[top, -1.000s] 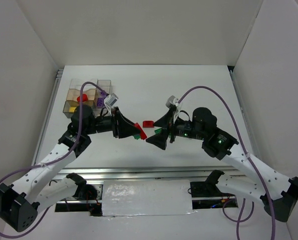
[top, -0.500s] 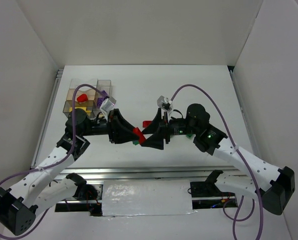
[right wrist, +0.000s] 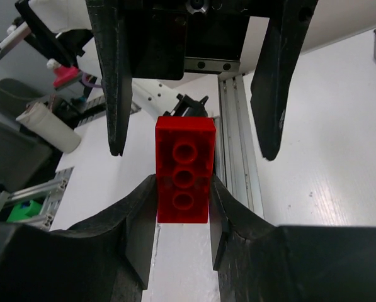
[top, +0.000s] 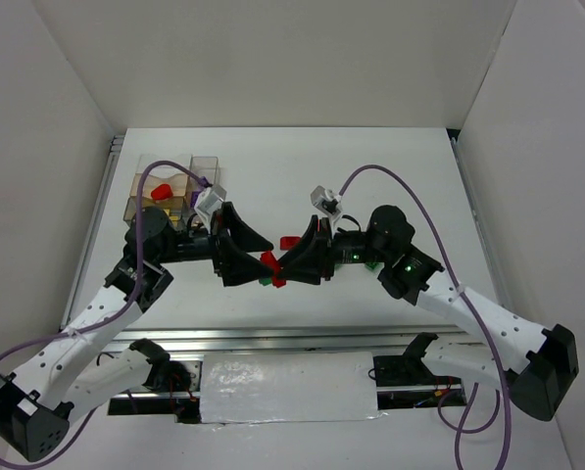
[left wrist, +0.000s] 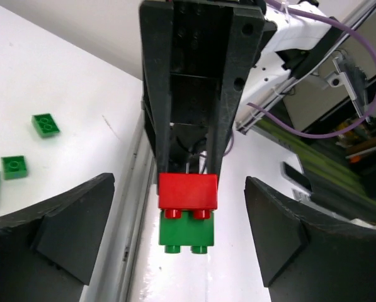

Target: Sort the legos into containers by color

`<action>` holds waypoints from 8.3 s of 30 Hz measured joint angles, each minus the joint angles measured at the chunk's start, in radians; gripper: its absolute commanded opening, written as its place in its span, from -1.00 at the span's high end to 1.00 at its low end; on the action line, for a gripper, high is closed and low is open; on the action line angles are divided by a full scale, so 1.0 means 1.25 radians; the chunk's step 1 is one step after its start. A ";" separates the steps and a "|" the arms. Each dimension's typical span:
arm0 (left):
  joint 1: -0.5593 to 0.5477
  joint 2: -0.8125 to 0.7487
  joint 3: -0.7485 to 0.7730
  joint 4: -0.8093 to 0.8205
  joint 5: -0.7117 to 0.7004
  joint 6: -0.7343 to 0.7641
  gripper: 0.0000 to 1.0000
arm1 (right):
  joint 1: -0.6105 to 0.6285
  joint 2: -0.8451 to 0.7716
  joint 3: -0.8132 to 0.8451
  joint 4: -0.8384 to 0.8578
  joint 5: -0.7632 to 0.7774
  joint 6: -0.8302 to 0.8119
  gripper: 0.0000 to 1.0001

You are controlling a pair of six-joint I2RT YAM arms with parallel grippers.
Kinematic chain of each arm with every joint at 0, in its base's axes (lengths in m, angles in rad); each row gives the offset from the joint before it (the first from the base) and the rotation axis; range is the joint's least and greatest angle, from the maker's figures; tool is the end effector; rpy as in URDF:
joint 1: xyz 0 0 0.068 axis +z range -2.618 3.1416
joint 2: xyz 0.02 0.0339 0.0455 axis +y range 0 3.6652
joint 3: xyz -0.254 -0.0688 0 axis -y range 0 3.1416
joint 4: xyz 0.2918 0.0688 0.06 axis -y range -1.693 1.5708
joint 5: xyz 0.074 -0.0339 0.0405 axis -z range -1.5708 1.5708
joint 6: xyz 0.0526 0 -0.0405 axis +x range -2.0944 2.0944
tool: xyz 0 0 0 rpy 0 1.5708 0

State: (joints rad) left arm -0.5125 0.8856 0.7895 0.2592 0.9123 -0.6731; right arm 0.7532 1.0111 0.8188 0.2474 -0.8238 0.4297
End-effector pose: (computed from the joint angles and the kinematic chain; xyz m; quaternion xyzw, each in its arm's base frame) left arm 0.2064 -0.1639 0.3591 0.2881 0.6061 -0.6188 0.4084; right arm 0.1871 0.2283 0.3379 -0.3884 0.5748 0.5995 0.3991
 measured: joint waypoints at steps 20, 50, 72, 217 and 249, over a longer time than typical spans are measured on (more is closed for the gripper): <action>-0.016 -0.020 -0.075 0.135 0.033 -0.055 -0.13 | 0.001 -0.093 -0.043 0.036 0.089 0.027 1.00; 0.384 0.352 0.326 -0.410 -0.598 0.011 1.00 | -0.278 -0.249 -0.141 -0.020 0.119 0.072 1.00; 0.554 1.082 0.900 -0.444 -0.764 -0.036 0.46 | -0.257 -0.174 -0.184 0.024 0.121 0.142 1.00; 0.425 -0.102 0.023 -0.645 -0.437 0.183 -0.99 | 0.009 0.816 0.582 -0.633 0.765 -0.552 -0.86; 0.414 -0.124 -0.076 -0.399 -0.091 0.085 -0.99 | -0.078 0.316 0.218 -0.241 0.390 -0.069 1.00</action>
State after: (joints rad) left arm 0.0055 0.7311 0.6941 -0.2398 0.7986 -0.5663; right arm 0.6556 1.4055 1.0912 -0.0544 -0.3363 0.3435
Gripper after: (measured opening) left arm 0.995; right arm 0.418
